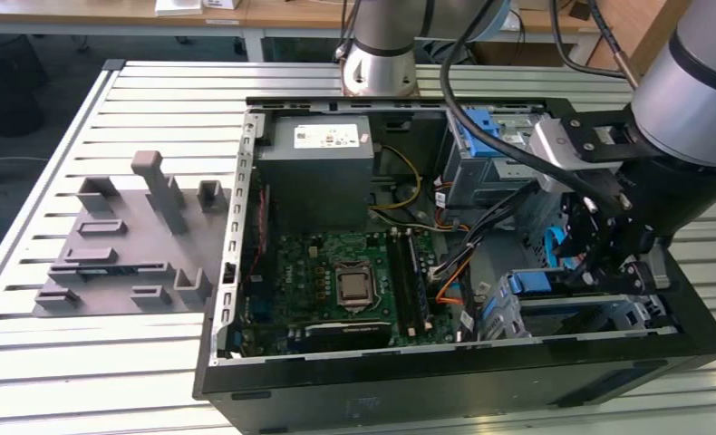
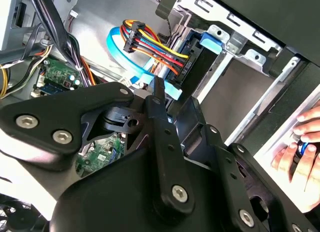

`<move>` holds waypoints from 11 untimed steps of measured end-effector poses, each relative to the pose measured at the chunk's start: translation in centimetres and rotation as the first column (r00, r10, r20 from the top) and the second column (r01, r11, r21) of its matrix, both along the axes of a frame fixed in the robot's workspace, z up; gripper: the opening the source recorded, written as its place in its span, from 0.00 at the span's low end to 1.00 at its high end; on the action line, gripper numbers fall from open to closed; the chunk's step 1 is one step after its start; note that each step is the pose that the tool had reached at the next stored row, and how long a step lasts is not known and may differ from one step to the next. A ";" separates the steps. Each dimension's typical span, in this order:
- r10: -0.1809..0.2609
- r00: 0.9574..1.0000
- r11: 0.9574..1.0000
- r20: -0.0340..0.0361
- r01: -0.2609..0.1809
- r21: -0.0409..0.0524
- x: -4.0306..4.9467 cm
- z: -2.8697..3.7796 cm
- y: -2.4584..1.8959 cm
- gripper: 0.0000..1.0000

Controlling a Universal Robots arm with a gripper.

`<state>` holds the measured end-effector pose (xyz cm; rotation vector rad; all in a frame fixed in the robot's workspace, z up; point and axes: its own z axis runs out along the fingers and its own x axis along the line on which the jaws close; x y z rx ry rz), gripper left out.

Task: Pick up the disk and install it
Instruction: 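Insert the second disk wire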

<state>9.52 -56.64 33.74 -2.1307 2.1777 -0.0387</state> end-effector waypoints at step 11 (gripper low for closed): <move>0.000 1.000 1.000 0.000 0.000 0.000 0.00 0.91 0.00 0.37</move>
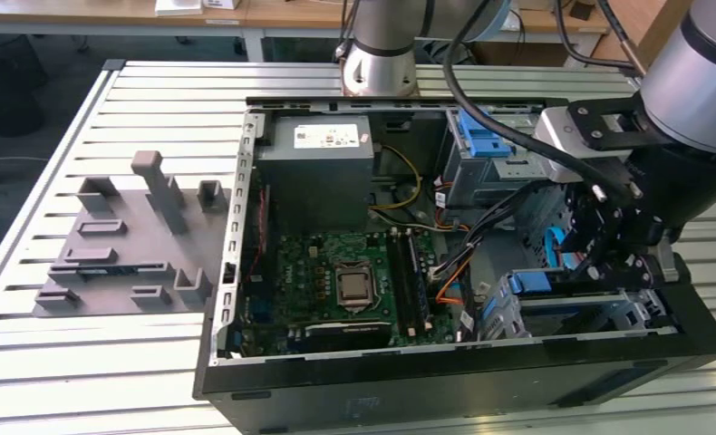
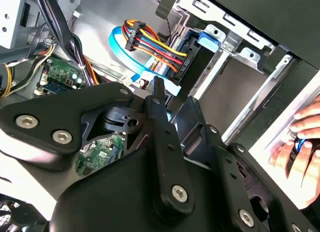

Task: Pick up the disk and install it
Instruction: 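Insert the second disk wire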

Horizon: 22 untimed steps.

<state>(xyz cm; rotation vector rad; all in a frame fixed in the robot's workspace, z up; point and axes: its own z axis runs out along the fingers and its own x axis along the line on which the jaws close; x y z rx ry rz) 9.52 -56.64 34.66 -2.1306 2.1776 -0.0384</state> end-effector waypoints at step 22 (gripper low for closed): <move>0.000 1.000 1.000 0.000 0.000 0.000 0.00 0.03 0.00 0.11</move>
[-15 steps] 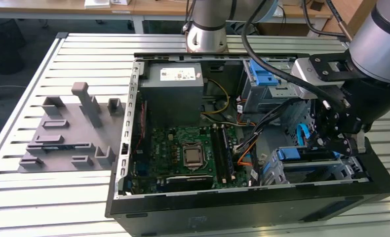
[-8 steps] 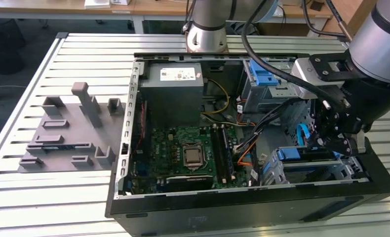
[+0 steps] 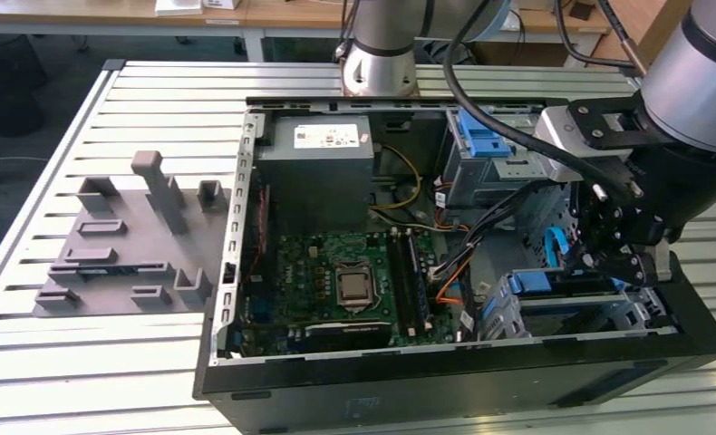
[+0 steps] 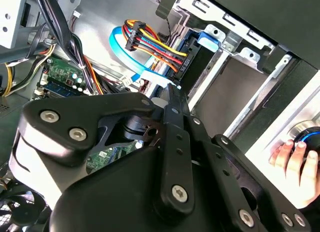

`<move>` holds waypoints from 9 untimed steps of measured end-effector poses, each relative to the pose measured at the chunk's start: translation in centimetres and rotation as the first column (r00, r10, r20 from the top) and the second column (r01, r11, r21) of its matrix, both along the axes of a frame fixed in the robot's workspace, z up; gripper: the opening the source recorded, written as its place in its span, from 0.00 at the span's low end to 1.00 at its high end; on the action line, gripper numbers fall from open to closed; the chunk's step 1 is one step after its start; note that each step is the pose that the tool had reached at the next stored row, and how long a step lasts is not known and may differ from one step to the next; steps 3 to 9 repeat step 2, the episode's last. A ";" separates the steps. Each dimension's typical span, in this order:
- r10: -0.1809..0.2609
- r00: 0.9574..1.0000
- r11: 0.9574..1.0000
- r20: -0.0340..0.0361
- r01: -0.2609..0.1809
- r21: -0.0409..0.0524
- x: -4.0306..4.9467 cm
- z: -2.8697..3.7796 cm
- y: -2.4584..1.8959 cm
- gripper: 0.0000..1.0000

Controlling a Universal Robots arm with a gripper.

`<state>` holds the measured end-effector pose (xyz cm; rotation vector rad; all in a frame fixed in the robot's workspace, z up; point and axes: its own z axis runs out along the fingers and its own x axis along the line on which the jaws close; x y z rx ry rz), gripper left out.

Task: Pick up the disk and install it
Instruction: 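Insert the second disk wire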

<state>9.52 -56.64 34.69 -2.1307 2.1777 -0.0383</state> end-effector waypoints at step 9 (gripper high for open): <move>0.000 1.000 1.000 0.000 0.000 0.000 0.00 0.00 0.00 0.11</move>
